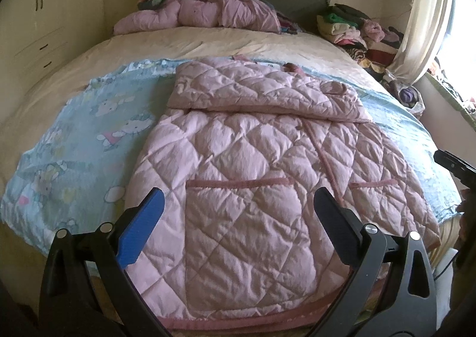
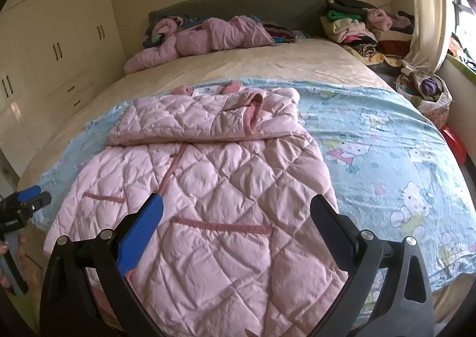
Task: Fold large clothes
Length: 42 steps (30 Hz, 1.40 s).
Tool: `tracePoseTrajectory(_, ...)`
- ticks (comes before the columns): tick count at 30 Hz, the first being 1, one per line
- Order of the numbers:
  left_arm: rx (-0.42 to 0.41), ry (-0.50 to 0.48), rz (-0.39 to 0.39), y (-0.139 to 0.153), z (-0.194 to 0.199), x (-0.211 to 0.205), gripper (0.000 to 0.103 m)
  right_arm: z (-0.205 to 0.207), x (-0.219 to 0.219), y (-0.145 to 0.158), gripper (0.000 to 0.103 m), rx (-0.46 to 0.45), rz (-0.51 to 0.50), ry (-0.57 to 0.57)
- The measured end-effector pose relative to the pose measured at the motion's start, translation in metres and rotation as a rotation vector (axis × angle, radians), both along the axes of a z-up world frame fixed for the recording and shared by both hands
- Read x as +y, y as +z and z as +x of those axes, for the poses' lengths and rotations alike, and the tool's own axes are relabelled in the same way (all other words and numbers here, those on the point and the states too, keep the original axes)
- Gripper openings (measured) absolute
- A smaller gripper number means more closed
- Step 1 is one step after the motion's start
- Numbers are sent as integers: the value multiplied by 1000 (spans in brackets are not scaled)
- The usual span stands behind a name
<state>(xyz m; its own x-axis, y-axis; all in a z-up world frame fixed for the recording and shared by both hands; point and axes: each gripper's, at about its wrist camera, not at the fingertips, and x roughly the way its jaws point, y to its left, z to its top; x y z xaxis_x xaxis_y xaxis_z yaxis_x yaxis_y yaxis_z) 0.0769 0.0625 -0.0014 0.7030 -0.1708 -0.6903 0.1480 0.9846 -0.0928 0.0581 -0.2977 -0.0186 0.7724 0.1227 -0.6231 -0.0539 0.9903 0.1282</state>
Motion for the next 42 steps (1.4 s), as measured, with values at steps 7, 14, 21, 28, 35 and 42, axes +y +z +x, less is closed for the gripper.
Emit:
tracePoseTrajectory(7, 41, 37, 22, -19, 1, 14, 94, -5, -6, -17, 99, 42, -9, -1)
tracePoseTrajectory(14, 109, 94, 40, -45, 2, 39, 94, -5, -8, -36, 99, 102, -32, 2)
tracePoseTrajectory(21, 171, 125, -9, -66, -4, 67, 94, -6, -10, -44, 99, 122, -53, 9)
tracePoseTrajectory(28, 227, 162, -42, -88, -14, 95, 94, -6, -17, -47, 99, 132, -69, -12)
tracePoseTrajectory(35, 267, 155, -82, -108, -20, 101, 94, -8, -25, -53, 99, 151, -65, -15)
tracePoseTrajectory(42, 265, 142, -171, -119, -24, 102, 68, -14, -38, -63, 99, 184, -55, -30)
